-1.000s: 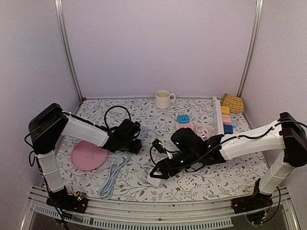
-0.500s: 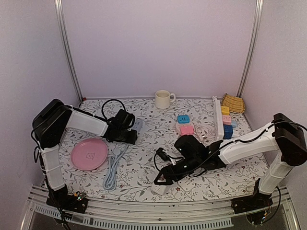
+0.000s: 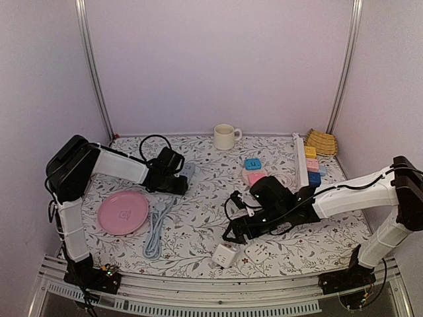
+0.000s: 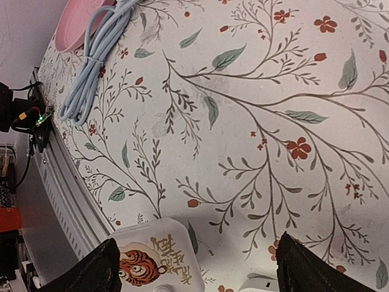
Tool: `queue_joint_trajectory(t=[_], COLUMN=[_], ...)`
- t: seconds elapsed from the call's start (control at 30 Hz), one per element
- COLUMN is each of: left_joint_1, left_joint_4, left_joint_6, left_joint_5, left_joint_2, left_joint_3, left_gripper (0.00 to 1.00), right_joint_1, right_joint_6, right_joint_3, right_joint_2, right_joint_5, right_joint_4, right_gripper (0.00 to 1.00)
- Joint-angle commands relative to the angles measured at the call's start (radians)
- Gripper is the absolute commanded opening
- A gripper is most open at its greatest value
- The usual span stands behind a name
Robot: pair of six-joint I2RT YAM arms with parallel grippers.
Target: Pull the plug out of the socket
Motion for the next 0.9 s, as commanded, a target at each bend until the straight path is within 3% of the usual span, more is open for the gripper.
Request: queue_joint_trajectory(t=[0.0,0.17,0.37,0.63,0.87], left_joint_1=[0.026,0.034,0.040,0.041,0.036], left_joint_4=[-0.029,-0.038,-0.066,-0.103,-0.103], left_joint_6=[0.023,0.040,0.058,0.061,0.044], left_joint_5=[-0.002,-0.001,-0.003,-0.007,-0.006], left_joint_2=[0.008,0.002,0.007,0.001,-0.157], left_joint_3=[0.033,0.044,0.099,0.160,0.082], left_gripper=[0.29,0.35,0.50,0.84,0.86], right_joint_1=[-0.006,0.000,0.110,0.132,0.106], right_joint_6=[-0.040,-0.051,-0.085,-0.073,-0.078], right_joint_3=[0.042,0.034,0.077,0.068,0.036], right_joint_2=[-0.051,-0.083,-0.086,-0.016,-0.015], right_joint_5=[0.136,0.134,0.120,0.128,0.125], right_joint_4=[-0.116,-0.125,-0.124,-0.144,-0.139], right_gripper=[0.90,0.90,0.88,0.72,0.57])
